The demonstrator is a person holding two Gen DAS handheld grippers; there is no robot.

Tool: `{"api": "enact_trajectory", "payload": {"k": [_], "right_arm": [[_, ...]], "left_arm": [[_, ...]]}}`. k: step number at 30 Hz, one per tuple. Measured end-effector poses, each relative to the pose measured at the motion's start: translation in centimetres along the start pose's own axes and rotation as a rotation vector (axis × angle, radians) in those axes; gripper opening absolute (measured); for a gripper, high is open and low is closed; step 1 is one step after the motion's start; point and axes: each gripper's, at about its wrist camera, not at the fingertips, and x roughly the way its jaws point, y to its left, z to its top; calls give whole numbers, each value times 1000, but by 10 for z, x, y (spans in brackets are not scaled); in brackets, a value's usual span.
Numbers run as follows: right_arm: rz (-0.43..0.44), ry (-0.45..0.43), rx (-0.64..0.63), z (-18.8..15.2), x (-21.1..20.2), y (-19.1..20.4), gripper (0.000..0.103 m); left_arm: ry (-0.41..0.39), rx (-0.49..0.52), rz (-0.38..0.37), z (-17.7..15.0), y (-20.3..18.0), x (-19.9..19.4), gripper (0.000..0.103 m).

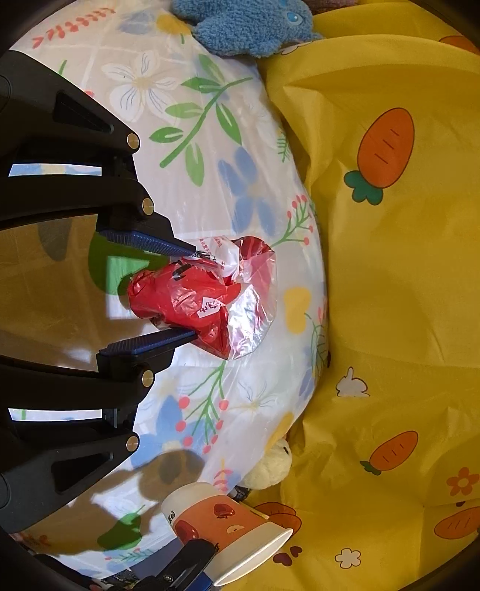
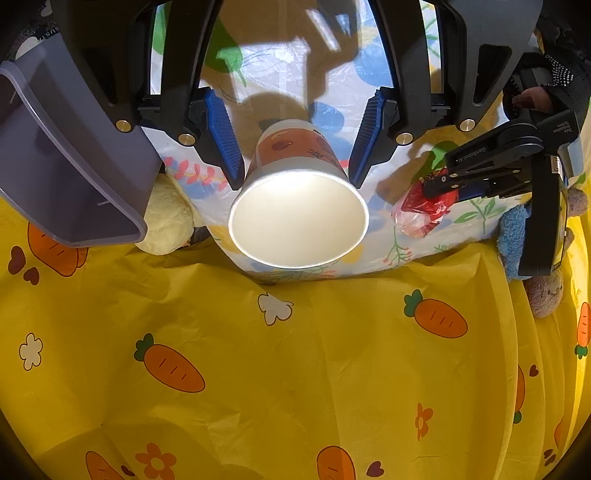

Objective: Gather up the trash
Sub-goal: 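Grasp the paper cup with the right gripper while the left grasps the red-white wrapper, then carry the paper cup and wrapper over the grey bin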

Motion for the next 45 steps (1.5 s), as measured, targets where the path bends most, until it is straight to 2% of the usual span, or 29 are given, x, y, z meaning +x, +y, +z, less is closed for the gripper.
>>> {"api": "enact_trajectory", "payload": {"k": [6, 12, 22, 30, 36, 41, 45], "right_arm": [[7, -37, 3, -1, -28, -3, 57], [12, -76, -9, -3, -59, -6, 57], [-32, -135, -4, -4, -98, -29, 57], [-175, -194, 63, 6, -122, -83, 57], [-300, -221, 139, 7, -129, -132, 57], [-365, -236, 191, 5, -133, -161, 57], [-392, -233, 209, 3, -132, -174, 57]], "left_arm": [[-78, 25, -4, -1, -16, -43, 40], [-144, 56, -46, -4, -41, -82, 40], [-178, 122, -144, -5, -96, -109, 40], [-193, 189, -289, 15, -165, -111, 40], [-173, 227, -405, 31, -222, -95, 40], [-136, 253, -460, 36, -259, -75, 40], [-115, 278, -476, 36, -280, -62, 40]]}}
